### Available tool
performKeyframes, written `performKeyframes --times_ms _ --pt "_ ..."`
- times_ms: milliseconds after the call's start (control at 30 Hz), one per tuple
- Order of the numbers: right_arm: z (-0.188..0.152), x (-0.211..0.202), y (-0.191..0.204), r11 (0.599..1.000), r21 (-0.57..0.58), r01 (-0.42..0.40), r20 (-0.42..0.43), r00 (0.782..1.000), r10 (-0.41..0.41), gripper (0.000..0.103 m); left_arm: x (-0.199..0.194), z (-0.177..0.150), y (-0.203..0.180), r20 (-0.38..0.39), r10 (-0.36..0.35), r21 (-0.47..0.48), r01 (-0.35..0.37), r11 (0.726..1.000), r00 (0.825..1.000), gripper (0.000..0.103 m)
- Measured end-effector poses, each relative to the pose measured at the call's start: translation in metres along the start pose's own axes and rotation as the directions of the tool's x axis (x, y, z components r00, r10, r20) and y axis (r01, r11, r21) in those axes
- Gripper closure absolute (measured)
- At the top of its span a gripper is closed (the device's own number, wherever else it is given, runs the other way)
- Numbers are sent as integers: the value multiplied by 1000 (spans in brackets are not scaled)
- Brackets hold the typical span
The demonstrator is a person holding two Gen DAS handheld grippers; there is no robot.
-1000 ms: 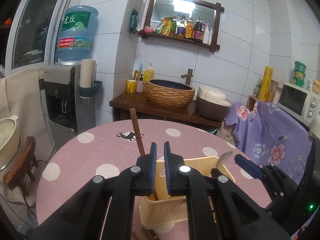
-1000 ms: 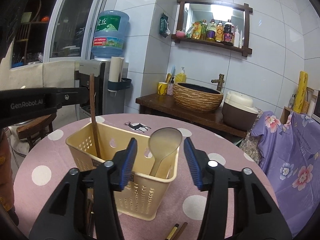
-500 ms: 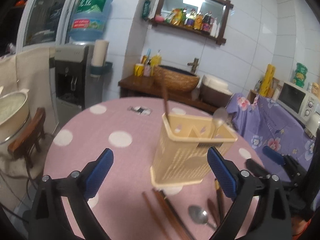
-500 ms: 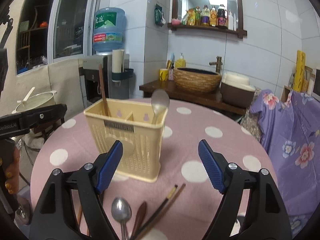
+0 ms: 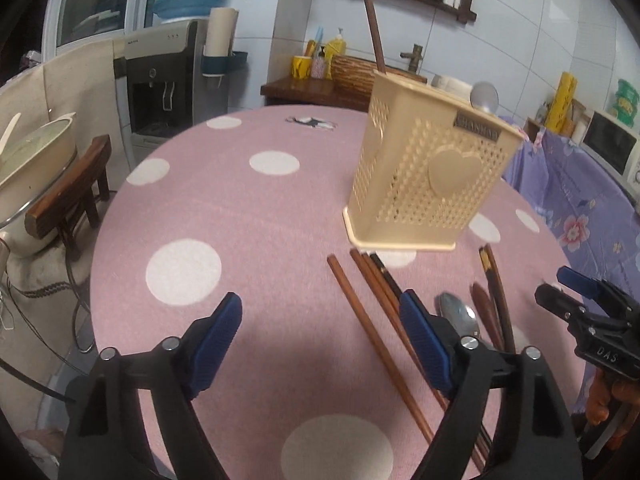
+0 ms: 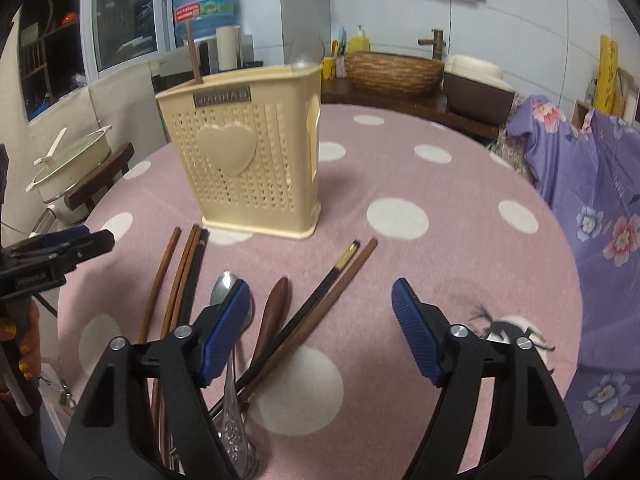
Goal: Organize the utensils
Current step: 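Reach the right gripper back to the utensils and grasp a steel spoon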
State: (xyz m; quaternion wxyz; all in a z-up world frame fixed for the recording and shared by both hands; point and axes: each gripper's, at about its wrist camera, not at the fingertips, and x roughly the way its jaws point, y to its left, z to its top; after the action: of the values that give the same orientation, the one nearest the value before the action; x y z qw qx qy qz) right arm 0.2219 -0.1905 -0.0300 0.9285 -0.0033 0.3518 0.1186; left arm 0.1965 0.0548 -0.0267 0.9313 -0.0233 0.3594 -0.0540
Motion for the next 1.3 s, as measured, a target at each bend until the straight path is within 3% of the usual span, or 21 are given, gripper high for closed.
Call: performKeyframes --times_ms 167,300,467,800,1067,1167,1300 --pt "-1 6 22 995 -56 -77 -31 997 75 41 6 -8 0 -37 -4 -7 3 1000 999 36" --pt "0 18 45 978 -135 -159 -86 985 149 45 4 -10 -1 -34 12 -2 -12 1000 999 37" --pt "4 45 57 966 -173 -190 -165 973 162 51 2 -12 4 -39 19 -16 -19 1000 999 37" --pt "9 74 74 951 -273 -142 -253 965 71 51 2 -15 9 -47 20 -38 -21 999 999 37" --pt "10 82 71 956 -240 -171 -291 952 98 54 4 -16 7 -56 13 -32 -15 999 998 37" --pt "10 79 72 954 -241 -176 -291 951 102 64 8 -16 3 -68 8 -27 -9 1000 998 37" --pt "11 80 72 957 -232 -177 -290 951 106 65 15 -15 -4 -83 -7 -11 6 1000 996 37"
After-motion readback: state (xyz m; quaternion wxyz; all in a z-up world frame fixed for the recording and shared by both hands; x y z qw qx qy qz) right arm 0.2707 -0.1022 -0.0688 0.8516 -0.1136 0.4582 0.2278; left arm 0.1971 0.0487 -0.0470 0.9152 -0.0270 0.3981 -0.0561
